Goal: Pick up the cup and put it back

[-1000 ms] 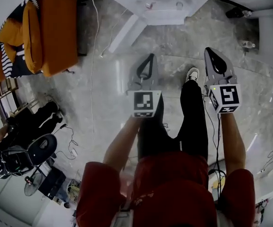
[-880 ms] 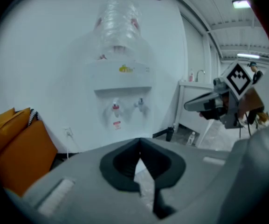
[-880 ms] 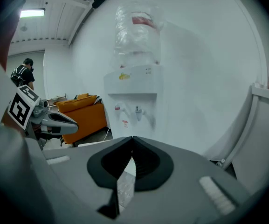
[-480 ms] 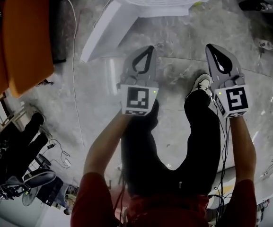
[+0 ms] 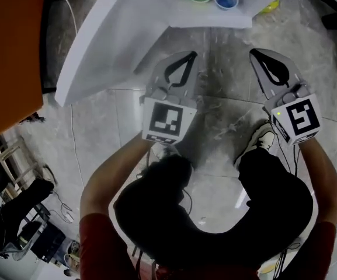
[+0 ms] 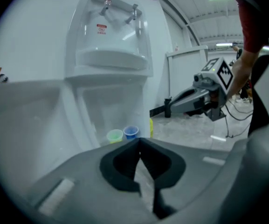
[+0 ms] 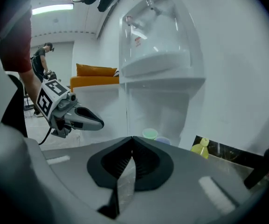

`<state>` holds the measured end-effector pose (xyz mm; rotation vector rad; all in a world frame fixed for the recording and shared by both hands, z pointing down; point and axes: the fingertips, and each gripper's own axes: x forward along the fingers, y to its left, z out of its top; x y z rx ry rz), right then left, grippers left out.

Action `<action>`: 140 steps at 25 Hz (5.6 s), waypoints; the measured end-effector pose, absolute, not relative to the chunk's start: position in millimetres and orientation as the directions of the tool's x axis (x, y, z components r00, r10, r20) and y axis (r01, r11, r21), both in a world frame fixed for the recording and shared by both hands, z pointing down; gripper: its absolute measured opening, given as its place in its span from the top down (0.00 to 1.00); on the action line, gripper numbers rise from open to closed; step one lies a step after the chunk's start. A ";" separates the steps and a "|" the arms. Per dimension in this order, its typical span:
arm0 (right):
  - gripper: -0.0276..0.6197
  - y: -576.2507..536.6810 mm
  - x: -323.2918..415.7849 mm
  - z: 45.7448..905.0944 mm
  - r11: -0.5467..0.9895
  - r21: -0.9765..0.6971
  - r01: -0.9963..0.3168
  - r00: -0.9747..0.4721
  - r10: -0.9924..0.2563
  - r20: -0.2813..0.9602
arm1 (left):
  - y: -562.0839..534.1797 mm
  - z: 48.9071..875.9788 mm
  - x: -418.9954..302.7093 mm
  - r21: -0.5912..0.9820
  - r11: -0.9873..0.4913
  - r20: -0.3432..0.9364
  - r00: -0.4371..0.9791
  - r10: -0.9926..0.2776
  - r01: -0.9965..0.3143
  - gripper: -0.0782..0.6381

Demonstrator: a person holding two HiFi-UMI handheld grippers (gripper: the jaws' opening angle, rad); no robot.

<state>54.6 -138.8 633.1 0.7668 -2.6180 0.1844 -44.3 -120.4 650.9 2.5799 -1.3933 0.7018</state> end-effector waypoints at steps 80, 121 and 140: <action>0.96 -168.6 63.1 808.1 0.789 -0.248 -0.563 -0.755 -0.368 0.542 | -332.1 806.4 -55.5 -0.059 -0.224 0.394 0.184 -0.901 -0.973 0.45; 0.96 -147.8 29.5 781.3 0.839 -0.196 -0.507 -0.775 -0.344 0.531 | -253.8 764.0 -64.1 -0.017 -0.365 0.340 0.338 -0.878 -0.931 0.51; 0.96 -124.3 5.0 768.3 0.875 -0.190 -0.445 -0.809 -0.302 0.504 | -141.0 737.2 -75.1 0.013 -0.478 0.277 0.463 -0.842 -0.878 0.52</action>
